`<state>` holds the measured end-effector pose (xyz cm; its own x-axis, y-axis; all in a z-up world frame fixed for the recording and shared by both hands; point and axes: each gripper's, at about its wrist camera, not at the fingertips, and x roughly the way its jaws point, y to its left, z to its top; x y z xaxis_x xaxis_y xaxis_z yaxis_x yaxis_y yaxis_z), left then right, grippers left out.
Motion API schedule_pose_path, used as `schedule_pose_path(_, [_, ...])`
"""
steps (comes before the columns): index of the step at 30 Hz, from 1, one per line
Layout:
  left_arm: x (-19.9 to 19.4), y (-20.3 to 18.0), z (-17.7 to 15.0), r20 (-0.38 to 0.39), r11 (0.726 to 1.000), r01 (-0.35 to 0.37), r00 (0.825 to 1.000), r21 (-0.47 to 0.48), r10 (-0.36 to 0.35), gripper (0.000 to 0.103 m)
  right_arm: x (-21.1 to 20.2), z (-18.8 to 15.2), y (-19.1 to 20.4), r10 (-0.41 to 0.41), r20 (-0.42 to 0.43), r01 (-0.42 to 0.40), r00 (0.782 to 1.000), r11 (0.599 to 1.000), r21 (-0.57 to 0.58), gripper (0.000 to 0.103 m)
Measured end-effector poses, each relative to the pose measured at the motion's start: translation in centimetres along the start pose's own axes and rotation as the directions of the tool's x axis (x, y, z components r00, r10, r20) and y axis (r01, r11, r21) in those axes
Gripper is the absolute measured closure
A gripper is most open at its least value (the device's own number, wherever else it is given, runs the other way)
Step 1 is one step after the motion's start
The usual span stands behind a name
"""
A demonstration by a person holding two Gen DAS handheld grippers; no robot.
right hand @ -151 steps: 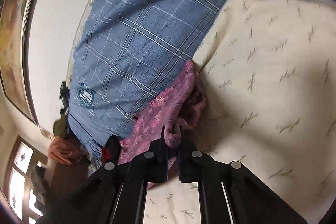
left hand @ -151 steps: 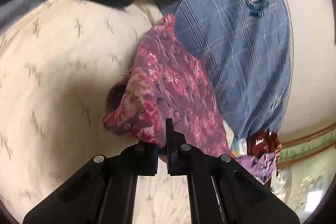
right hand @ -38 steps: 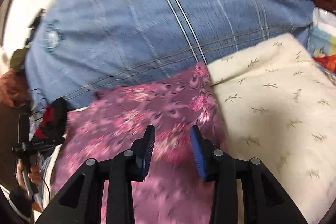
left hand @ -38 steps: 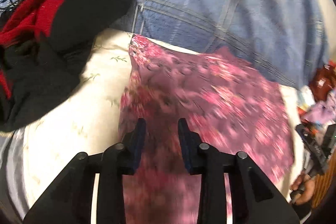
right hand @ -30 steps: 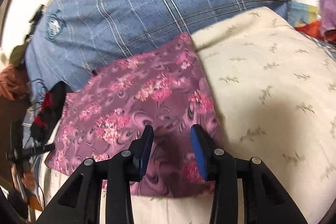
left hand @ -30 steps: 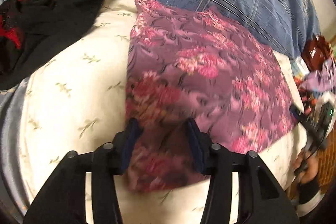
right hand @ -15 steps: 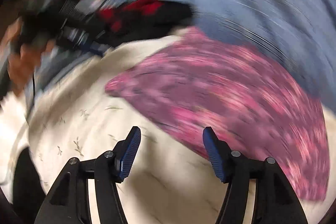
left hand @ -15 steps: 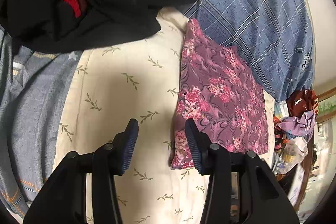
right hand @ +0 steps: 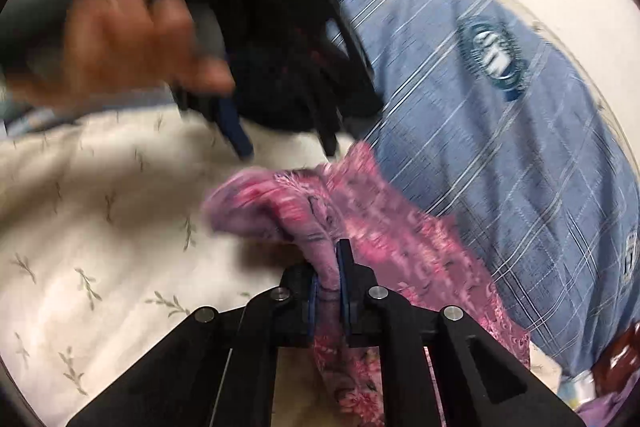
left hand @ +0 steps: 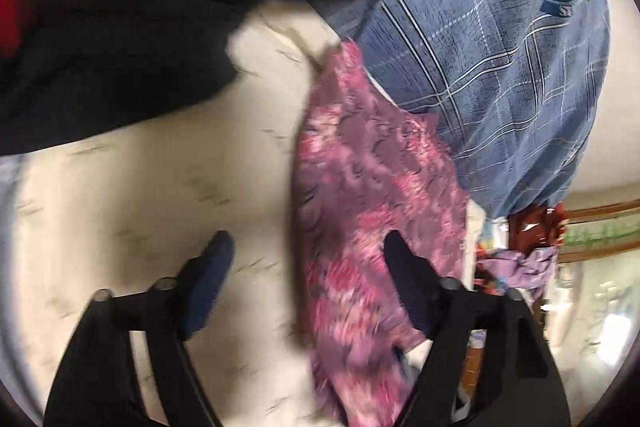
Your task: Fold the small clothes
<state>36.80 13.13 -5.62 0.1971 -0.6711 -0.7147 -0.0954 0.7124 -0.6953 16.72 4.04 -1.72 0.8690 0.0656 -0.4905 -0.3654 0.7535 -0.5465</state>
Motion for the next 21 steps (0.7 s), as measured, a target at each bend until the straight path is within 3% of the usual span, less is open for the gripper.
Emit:
schedule_pose_path(7, [4.6, -3.9, 1.7, -0.07, 0.998, -0.02, 0.997, 0.064, 0.024, 0.023, -0.6, -0.4, -0.3, 0.03, 0.042, -0.031, 0.999, 0.999, 0.01, 0.096])
schedule_pose_path(8, [4.9, -4.4, 1.6, -0.07, 0.996, -0.033, 0.997, 0.084, 0.039, 0.036, -0.7, -0.5, -0.2, 0.037, 0.044, -0.038, 0.998, 0.999, 0.018, 0.096])
schedule_pose_path(9, [5.2, -5.2, 1.3, -0.066, 0.99, -0.071, 0.995, 0.125, 0.079, 0.059, -0.7, -0.6, -0.3, 0.045, 0.046, -0.046, 0.998, 0.999, 0.027, 0.096])
schedule_pose_path(10, [5.4, -5.6, 1.1, -0.06, 0.982, -0.108, 0.991, 0.154, 0.118, 0.071, -0.7, -0.7, -0.4, 0.051, 0.049, -0.053, 0.998, 0.998, 0.038, 0.096])
schedule_pose_path(11, [5.5, -6.0, 0.9, -0.05, 0.973, -0.148, 0.986, 0.176, 0.159, 0.091, -0.7, -0.9, -0.7, 0.063, 0.051, -0.065, 0.997, 0.996, 0.053, 0.096])
schedule_pose_path(12, [5.4, -6.1, 0.8, -0.038, 0.967, -0.173, 0.982, 0.185, 0.183, 0.093, -0.7, -1.0, -0.9, 0.073, 0.051, -0.076, 0.996, 0.995, 0.067, 0.096])
schedule_pose_path(16, [3.3, -6.4, 0.0, 0.039, 0.979, -0.147, 0.989, 0.14, 0.142, 0.095, -1.5, -1.7, -2.2, 0.103, 0.065, -0.111, 0.993, 0.984, 0.138, 0.097])
schedule_pose_path(21, [1.1, -9.9, -1.6, 0.11, 0.976, -0.129, 0.988, 0.173, 0.111, 0.095, -3.7, -2.6, -5.3, 0.134, 0.103, -0.158, 0.986, 0.946, 0.284, 0.097])
